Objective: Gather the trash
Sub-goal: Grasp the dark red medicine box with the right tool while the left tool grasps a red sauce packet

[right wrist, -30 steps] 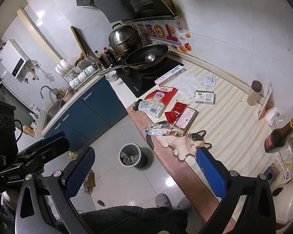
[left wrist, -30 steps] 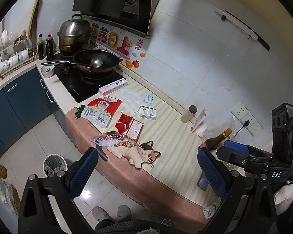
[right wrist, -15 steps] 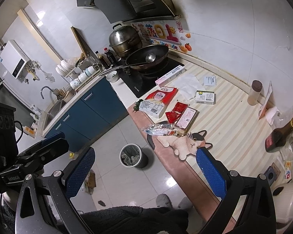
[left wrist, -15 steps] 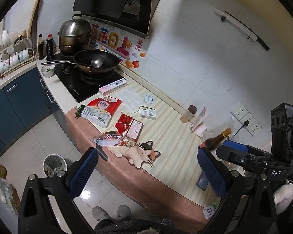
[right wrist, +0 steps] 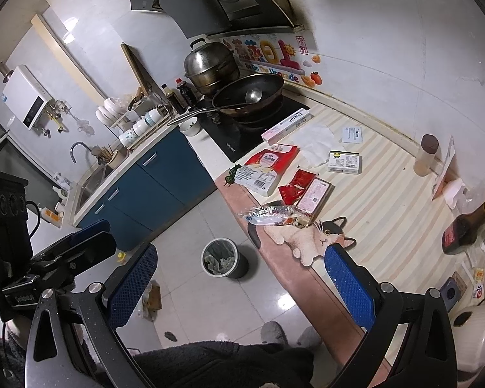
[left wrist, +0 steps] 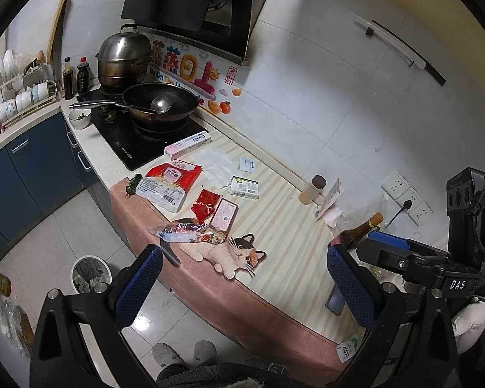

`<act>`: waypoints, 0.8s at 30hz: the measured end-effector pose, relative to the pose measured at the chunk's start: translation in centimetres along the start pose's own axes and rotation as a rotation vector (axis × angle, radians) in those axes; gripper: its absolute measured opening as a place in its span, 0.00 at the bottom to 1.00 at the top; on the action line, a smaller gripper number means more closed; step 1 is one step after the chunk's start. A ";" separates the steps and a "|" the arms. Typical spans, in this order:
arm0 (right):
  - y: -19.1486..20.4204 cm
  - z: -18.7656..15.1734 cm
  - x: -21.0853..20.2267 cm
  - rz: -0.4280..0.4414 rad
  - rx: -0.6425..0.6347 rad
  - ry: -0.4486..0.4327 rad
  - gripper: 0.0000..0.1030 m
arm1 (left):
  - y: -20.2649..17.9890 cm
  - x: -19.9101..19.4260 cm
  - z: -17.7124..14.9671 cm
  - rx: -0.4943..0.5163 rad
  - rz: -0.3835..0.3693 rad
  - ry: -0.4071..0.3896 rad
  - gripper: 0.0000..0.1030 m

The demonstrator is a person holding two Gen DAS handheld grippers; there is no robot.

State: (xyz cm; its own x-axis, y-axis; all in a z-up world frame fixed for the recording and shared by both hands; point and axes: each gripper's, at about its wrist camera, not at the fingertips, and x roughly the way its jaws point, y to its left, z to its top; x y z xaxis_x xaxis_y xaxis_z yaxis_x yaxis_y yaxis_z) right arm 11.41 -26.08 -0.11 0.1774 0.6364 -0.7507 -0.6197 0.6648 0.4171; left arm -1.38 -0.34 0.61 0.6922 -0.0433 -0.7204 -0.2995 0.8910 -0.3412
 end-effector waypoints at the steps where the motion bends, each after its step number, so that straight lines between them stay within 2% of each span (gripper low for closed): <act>1: 0.0 0.0 0.0 -0.001 0.000 0.001 1.00 | 0.0 0.0 0.0 0.000 0.000 0.000 1.00; 5: 0.1 0.2 0.4 -0.009 0.007 0.002 1.00 | 0.1 0.0 0.0 -0.001 0.012 0.000 1.00; 6: 0.1 0.3 0.6 -0.020 0.014 -0.003 1.00 | 0.2 0.1 0.1 0.007 0.044 -0.007 1.00; 8: 0.0 0.4 1.0 -0.059 0.039 -0.022 1.00 | 0.5 0.8 0.6 0.048 0.191 -0.034 1.00; 11: -0.9 0.4 2.0 -0.138 0.093 -0.053 1.00 | 1.4 3.3 1.2 0.147 0.464 -0.080 1.00; 12: -1.5 0.4 2.6 -0.168 0.122 -0.064 1.00 | 2.1 4.5 1.4 0.162 0.509 -0.071 1.00; 15: -3.8 0.6 5.6 -0.235 0.220 -0.070 1.00 | 4.6 8.6 1.8 0.155 0.535 0.006 1.00; 19: -7.9 1.0 11.8 -0.317 0.348 -0.045 1.00 | 8.0 14.8 2.3 0.121 0.594 0.106 1.00; 24: -13.0 2.2 23.1 -0.394 0.423 0.092 1.00 | 12.0 22.3 2.1 0.089 0.629 0.231 1.00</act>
State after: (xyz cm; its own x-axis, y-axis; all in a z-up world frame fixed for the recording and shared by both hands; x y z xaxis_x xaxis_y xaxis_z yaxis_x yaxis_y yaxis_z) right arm 25.25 -19.10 -21.73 0.2533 0.2855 -0.9243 -0.1578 0.9549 0.2517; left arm 11.88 10.33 -18.29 0.2429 0.4094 -0.8794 -0.5374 0.8115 0.2294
